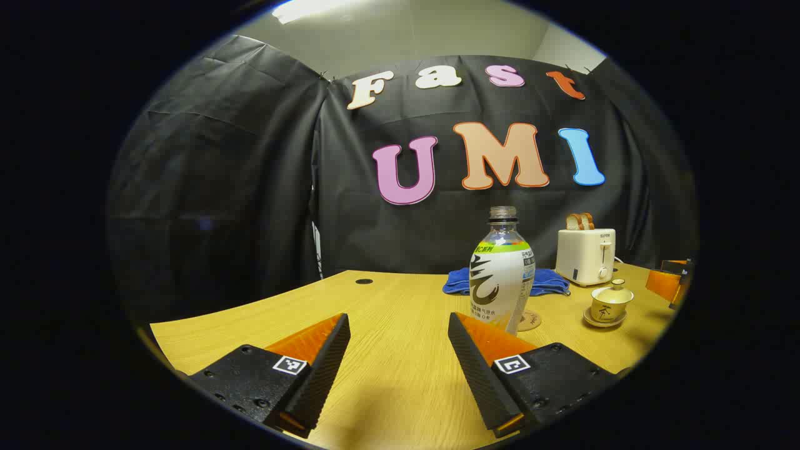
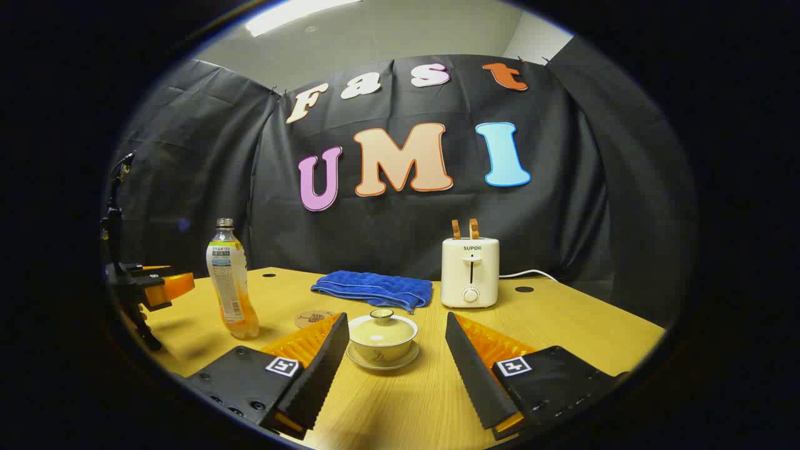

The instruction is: Open the teacup lid with one hand, grasp the water bottle and pour water into the teacup with the other hand; after pouring, place the water bottle on the coaster and then close the teacup lid.

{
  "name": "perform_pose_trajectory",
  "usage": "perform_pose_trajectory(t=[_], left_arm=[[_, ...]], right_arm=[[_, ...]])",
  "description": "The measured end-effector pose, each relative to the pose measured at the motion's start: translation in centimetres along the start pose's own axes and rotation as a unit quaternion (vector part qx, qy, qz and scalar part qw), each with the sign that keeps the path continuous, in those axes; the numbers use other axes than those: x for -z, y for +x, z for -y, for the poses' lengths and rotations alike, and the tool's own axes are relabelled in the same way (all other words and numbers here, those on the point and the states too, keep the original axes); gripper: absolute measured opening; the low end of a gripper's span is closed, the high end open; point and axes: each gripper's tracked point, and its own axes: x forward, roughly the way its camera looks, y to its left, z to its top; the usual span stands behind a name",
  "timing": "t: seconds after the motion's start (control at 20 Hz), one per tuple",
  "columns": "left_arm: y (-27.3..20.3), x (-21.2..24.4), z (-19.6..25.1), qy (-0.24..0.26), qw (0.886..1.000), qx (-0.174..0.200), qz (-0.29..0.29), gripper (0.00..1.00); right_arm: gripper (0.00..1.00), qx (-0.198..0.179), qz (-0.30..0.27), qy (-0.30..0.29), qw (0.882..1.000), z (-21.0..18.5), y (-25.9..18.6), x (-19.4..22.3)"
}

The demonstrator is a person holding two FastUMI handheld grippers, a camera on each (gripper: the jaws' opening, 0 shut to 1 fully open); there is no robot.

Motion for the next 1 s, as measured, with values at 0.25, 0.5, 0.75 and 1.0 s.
perform_pose_trajectory(t=[0.25,0.5,0.75,1.0], left_arm=[[0.0,-0.05,-0.01,0.0,1.0,0.0,0.0,0.93],[-0.02,0.01,-0.01,0.0,1.0,0.0,0.0,0.93],[0.0,-0.05,0.0,0.0,1.0,0.0,0.0,0.92],[-0.01,-0.01,0.0,0.0,1.0,0.0,0.0,0.93]], right_arm=[[0.96,0.0,0.0,0.0,1.0,0.0,-0.02,0.04],[0.96,0.0,0.0,0.0,1.0,0.01,0.02,0.03],[0.96,0.0,0.0,0.0,1.0,0.02,0.01,0.05],[0.96,-0.004,0.0,0.0,1.0,-0.13,-0.02,0.01]])
